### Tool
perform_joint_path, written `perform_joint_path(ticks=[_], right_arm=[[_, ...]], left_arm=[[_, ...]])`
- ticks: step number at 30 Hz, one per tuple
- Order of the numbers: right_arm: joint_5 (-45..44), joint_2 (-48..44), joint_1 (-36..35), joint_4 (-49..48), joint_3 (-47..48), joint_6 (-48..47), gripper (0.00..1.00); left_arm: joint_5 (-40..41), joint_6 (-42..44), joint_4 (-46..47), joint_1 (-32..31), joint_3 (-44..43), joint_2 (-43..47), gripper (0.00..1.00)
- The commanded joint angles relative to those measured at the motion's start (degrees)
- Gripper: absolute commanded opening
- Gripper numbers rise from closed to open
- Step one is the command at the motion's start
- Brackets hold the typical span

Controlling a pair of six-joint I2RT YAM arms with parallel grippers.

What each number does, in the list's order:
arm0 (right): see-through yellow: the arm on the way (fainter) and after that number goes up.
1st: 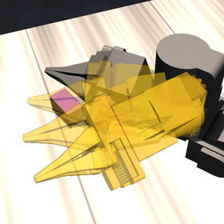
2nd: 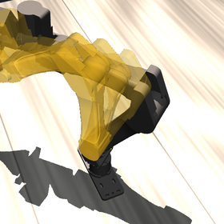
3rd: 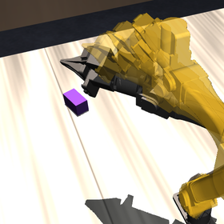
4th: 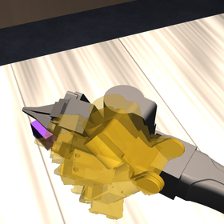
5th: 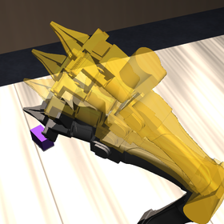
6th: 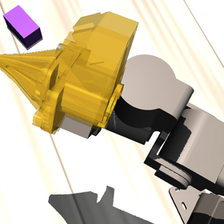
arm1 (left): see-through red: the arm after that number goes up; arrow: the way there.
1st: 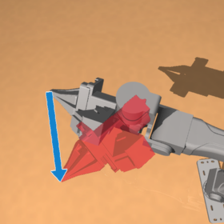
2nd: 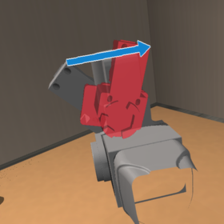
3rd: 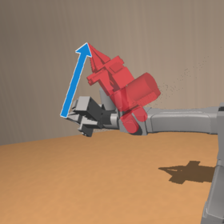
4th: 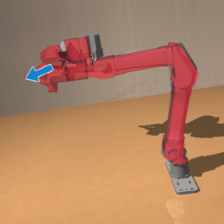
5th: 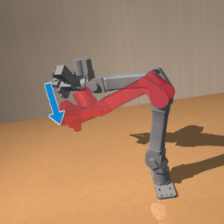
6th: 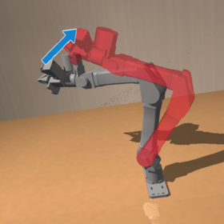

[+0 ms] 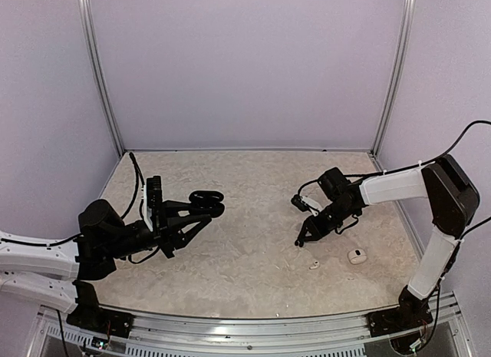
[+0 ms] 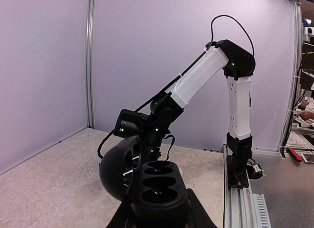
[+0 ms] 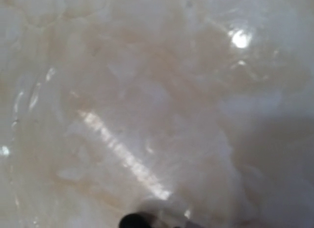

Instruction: Insert the wireless bluetooth earbuds into the charging case

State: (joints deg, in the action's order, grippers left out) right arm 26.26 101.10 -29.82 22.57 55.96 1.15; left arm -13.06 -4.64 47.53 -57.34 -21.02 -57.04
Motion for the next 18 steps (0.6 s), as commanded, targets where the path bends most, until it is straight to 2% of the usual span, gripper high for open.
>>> perform_joint_path(ticks=[1,10,18], right_arm=[[1.81,0.13,-0.38,2.22,-1.44,-0.53,0.13],[3.59,0.25,-1.60,2.61,-1.27,-0.53,0.00],[1.06,-5.42,-2.44,1.89,0.17,-0.58,0.00]], left_arm=[[-0.55,0.49,1.78,0.22,0.10,-0.12,0.00],[-0.52,0.46,1.60,0.26,0.19,0.08,0.00],[-0.48,0.51,1.84,0.18,0.71,0.02,0.00]])
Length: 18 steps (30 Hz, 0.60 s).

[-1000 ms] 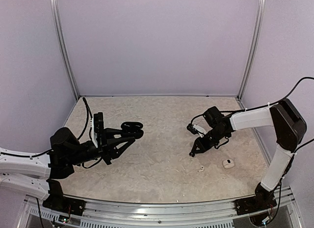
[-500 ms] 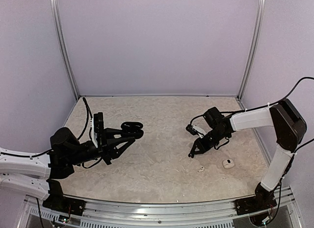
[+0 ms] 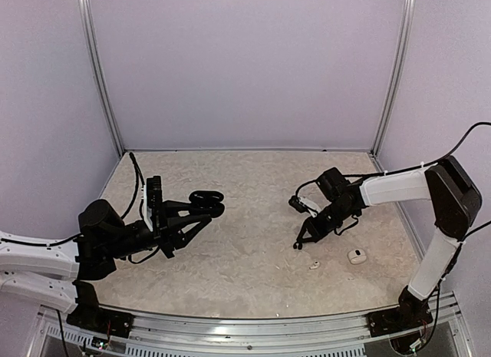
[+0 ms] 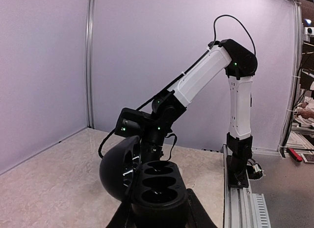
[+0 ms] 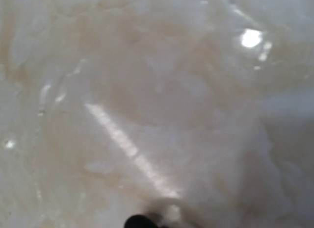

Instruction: Insert the wireless bluetooth earbuds into the charging case

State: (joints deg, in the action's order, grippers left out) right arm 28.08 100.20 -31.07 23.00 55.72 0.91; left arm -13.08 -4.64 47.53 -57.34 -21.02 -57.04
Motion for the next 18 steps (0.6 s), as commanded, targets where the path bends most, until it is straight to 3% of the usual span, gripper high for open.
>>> perform_joint_path(ticks=[1,11,18], right_arm=[[-1.10,-5.52,-1.31,1.34,0.70,-0.30,0.00],[-3.48,-15.91,-3.33,-6.09,1.43,-1.14,0.00],[-7.52,-25.74,-10.06,-11.22,3.96,-4.01,0.00]], left_arm=[[-0.52,0.47,1.93,0.13,0.71,-0.06,0.00],[-2.99,0.73,3.45,0.12,1.48,-1.42,0.00],[-7.50,0.34,7.77,0.18,2.63,-4.01,0.00]])
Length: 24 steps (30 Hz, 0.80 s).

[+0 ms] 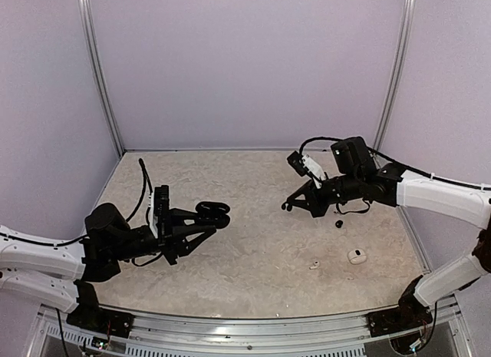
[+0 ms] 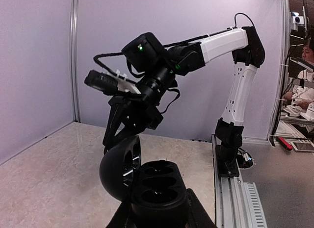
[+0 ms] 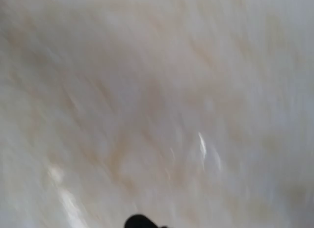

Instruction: Insert the wireless bluetooth earbuds into the charging case

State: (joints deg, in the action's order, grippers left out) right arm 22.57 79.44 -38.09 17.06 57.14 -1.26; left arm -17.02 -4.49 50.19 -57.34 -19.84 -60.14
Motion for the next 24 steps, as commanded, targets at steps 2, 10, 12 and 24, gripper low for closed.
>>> perform_joint_path(ticks=[2,10,12,24], right_arm=[[-2.11,-7.83,-4.88,-6.75,3.18,-2.33,0.00],[-6.62,-14.64,-16.76,-11.78,5.15,-5.67,0.00],[-7.89,-14.69,-20.21,-13.03,5.79,-5.94,0.00],[-15.14,-8.90,-34.24,-24.34,5.43,-7.59,0.00]], left_arm=[[-5.02,0.75,6.88,0.20,2.15,-0.89,0.00],[-7.41,2.34,9.17,0.13,2.61,-1.38,0.00],[-7.31,2.30,9.85,0.06,2.54,-1.38,0.00],[-4.05,2.55,10.54,-1.17,1.74,-1.39,0.00]])
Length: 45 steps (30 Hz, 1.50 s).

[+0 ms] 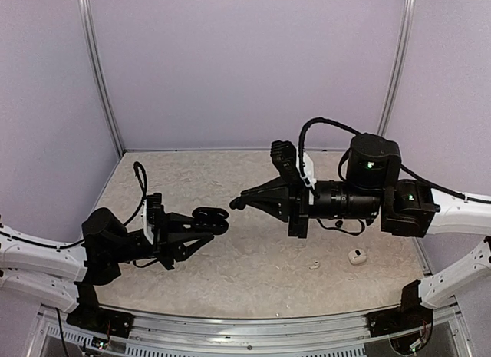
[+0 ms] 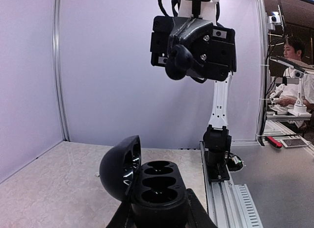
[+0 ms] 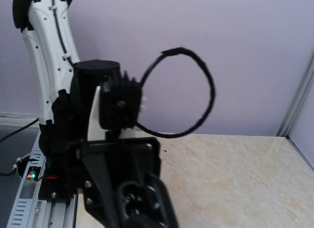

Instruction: Insert the wireless bluetooth earbuds into the charging case

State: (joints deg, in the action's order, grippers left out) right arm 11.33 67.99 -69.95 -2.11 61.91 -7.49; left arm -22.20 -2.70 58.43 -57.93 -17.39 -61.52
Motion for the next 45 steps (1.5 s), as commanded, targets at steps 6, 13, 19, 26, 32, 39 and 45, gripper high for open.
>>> perform_joint_path(ticks=[6,13,19,26,32,39,45], right_arm=[[-9.38,6.32,-5.55,-8.94,1.80,-0.86,0.00],[-17.39,10.90,-8.74,-9.14,4.01,-0.32,0.00],[-19.16,12.87,-9.32,-8.84,5.25,0.03,0.00],[-19.23,14.30,-9.44,-8.50,5.75,-0.31,0.00],[-18.85,14.80,-9.67,-8.06,5.73,-0.70,0.00],[-18.05,15.36,-9.98,-7.06,5.34,-1.30,0.00],[-17.78,16.79,-10.42,-5.11,6.39,-1.98,0.00]], left_arm=[[3.42,1.41,2.03,-1.74,-0.63,0.59,0.00],[6.36,2.21,2.60,-2.74,-0.50,0.54,0.00],[7.01,2.52,2.91,-3.12,-0.39,0.51,0.00],[7.26,2.52,2.83,-3.36,0.05,1.24,0.00],[7.46,2.52,2.73,-3.38,0.25,1.66,0.00],[7.43,2.52,2.91,-3.42,0.18,1.42,0.00],[7.52,2.52,2.70,-3.42,0.16,1.52,0.00]])
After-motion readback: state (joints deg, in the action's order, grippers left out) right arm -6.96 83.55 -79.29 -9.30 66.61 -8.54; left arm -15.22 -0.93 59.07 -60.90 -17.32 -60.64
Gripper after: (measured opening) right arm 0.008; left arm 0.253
